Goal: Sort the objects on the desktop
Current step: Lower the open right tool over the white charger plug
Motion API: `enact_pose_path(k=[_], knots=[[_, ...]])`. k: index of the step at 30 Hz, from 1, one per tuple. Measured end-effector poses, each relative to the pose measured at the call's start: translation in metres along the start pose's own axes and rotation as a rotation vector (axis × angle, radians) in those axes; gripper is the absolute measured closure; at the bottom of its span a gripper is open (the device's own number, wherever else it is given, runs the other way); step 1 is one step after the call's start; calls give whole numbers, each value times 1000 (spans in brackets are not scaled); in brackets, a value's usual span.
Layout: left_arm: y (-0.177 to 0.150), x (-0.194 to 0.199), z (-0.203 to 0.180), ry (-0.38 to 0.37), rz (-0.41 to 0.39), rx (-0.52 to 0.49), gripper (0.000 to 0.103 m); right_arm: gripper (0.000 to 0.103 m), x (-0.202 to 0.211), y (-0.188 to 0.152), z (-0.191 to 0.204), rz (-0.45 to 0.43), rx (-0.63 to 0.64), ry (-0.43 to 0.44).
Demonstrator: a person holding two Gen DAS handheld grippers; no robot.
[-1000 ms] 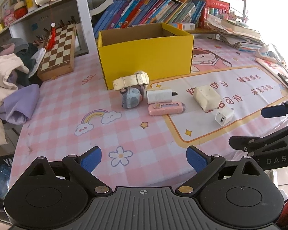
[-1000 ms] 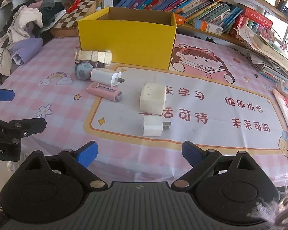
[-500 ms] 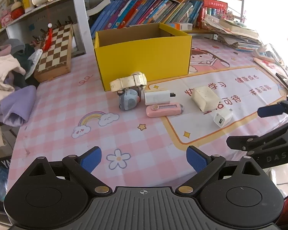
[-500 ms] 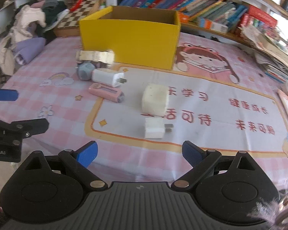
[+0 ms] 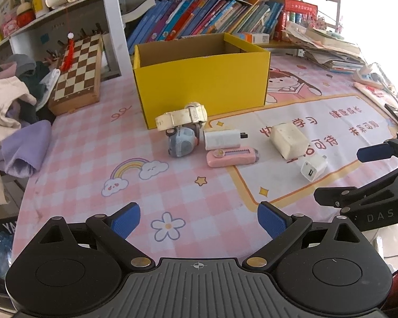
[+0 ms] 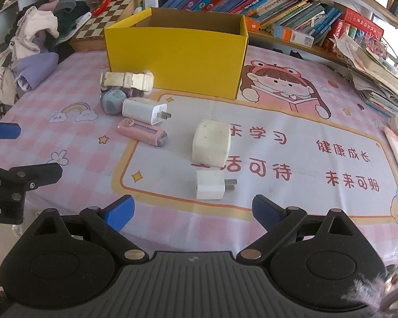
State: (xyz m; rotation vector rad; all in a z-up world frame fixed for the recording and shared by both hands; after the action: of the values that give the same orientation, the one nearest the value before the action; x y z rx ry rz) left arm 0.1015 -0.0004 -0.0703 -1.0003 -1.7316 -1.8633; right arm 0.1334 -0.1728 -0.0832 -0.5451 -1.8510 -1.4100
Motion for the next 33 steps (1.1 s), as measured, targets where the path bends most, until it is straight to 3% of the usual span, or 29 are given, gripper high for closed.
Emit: enact_pose_path(k=[21, 33], knots=[[5, -8, -3, -10, 0, 5, 6, 7, -8, 4, -5, 11, -6, 5], [12, -19, -7, -19, 5, 11, 8, 15, -27, 8, -11, 44, 13, 18]])
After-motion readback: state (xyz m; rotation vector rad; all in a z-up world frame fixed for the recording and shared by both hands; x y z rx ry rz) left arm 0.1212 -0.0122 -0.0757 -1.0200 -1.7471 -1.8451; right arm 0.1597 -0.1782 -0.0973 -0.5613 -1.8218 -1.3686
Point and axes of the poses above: each gripper's, at about its wrist camera, not at the fingertips, and x roughly against the way its jaws point, z to its left, y to its top, the point moved 5 cm from there along -x, roughly the way its jaws point, and after that the axes turned 7 degrees about -y, right-handed, at the moved point
